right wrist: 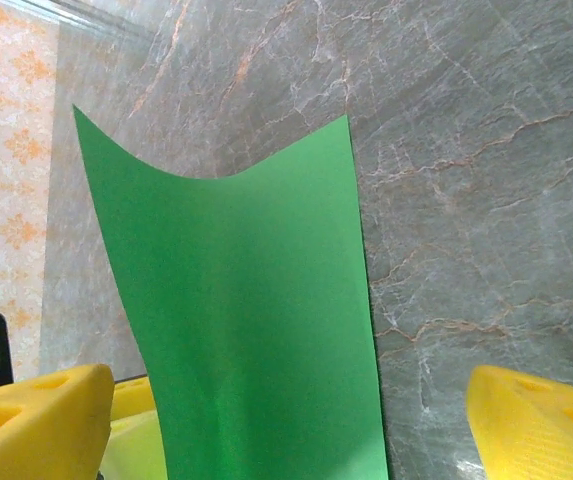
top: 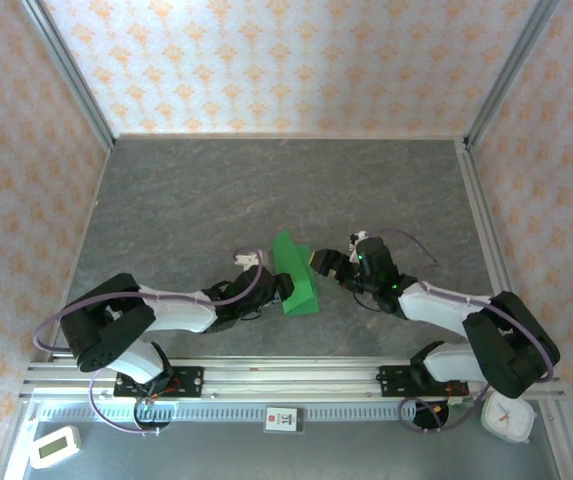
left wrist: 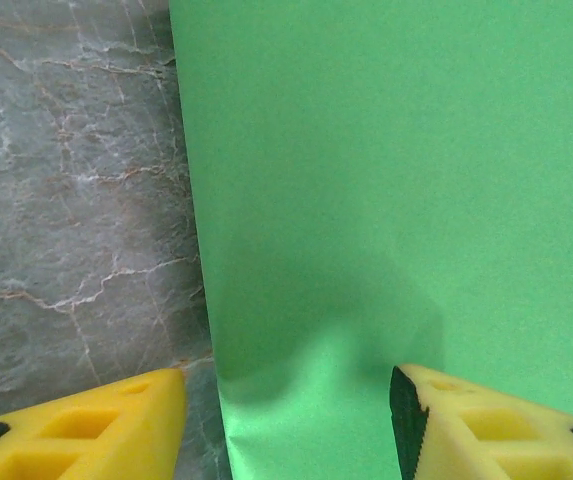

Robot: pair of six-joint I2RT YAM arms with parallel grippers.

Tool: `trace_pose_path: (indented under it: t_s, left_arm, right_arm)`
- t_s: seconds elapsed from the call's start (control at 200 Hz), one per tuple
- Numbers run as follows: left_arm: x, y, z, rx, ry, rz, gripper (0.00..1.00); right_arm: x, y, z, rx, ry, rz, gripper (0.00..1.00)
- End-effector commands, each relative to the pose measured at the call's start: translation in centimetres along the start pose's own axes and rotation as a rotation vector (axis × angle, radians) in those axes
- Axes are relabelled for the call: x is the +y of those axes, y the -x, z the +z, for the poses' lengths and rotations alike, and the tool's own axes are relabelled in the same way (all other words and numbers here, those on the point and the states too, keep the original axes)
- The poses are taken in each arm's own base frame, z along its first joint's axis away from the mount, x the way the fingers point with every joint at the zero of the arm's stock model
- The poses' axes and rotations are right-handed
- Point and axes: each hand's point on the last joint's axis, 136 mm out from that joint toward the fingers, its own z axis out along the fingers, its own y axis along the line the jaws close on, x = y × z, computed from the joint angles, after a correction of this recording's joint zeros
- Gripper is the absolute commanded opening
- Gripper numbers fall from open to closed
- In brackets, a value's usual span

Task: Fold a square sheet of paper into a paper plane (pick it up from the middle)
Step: First fold the square sheet of paper in half at the center of the table, then hold the square sheet of paper at the center of the table.

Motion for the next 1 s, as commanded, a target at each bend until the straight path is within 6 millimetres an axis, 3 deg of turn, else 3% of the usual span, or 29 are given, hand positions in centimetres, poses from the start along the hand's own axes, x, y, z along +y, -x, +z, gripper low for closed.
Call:
trace_pose_path:
  t_s: [0.0, 0.225, 0.571, 0.696, 0.916, 0.996]
  left_arm:
    - [0.8, 0.3, 0.1, 0.000, 0.070, 0.094, 0.59]
    - [0.7, 0.5, -0.5, 0.004, 0.068, 0.124, 0.60]
    - [0.4, 0.7, -0.8, 0.002, 0.068, 0.149, 0.60]
    - [0.3, 0.7, -0.8, 0.005, 0.065, 0.150, 0.60]
    - [0.3, 1.6, -1.7, -0.036, 0.064, 0.128, 0.61]
    - [0.2, 1.9, -2.2, -0.056, 0.046, 0.103, 0.61]
  right_arm:
    - [2.2, 1.2, 0.2, -0.018, 0.068, -0.022, 0.89]
    - [3.7, 1.3, 1.1, 0.020, 0.104, -0.050, 0.86]
    - [5.1, -0.3, 3.0, 0.092, 0.132, -0.075, 0.75]
    - [4.7, -1.4, 3.3, 0.118, 0.132, -0.071, 0.66]
    - [4.0, -2.5, 3.3, 0.142, 0.142, -0.058, 0.40]
    - [3.9, -2.8, 3.3, 0.153, 0.148, -0.054, 0.38]
